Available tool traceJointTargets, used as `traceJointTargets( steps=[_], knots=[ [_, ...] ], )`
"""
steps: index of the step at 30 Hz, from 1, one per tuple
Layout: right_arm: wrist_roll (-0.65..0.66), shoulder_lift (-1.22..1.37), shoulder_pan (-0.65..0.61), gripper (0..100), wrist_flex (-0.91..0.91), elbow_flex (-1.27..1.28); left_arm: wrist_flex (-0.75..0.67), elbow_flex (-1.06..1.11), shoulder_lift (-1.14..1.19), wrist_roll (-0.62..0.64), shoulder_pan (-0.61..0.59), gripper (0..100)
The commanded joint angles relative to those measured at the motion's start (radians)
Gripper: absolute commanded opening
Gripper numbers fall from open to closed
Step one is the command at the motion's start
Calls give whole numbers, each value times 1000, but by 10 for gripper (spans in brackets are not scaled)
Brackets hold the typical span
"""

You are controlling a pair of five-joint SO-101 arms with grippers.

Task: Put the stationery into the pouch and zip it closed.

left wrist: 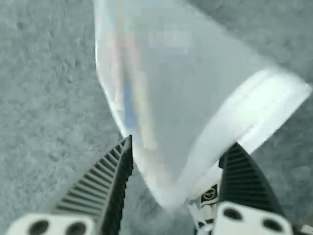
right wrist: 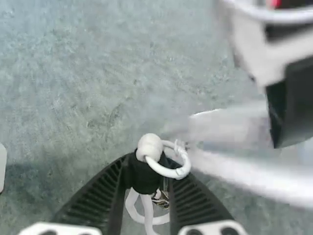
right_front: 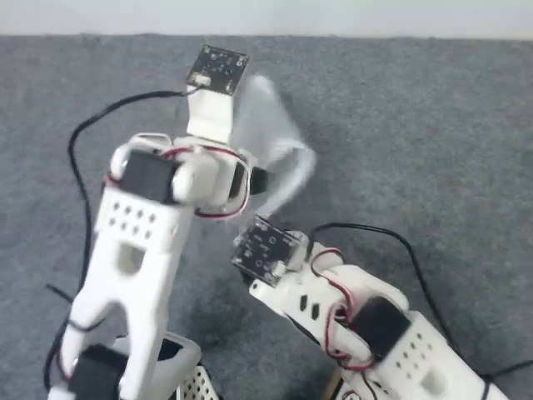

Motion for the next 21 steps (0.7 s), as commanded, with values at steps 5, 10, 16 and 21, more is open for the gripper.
traceJointTargets(
  steps=[5,10,16,21],
  knots=[
    [17,-104,-5,6,13,-6,3,30,-301,-11,17,269],
    [17,-113,5,6,13,-6,-37,107,-384,-11,9,269],
    [17,-113,99,6,2,-12,-38,165,-465,-15,-71,269],
    [15,-114,134,6,-18,-12,-63,254,-560,-12,-72,269]
  ],
)
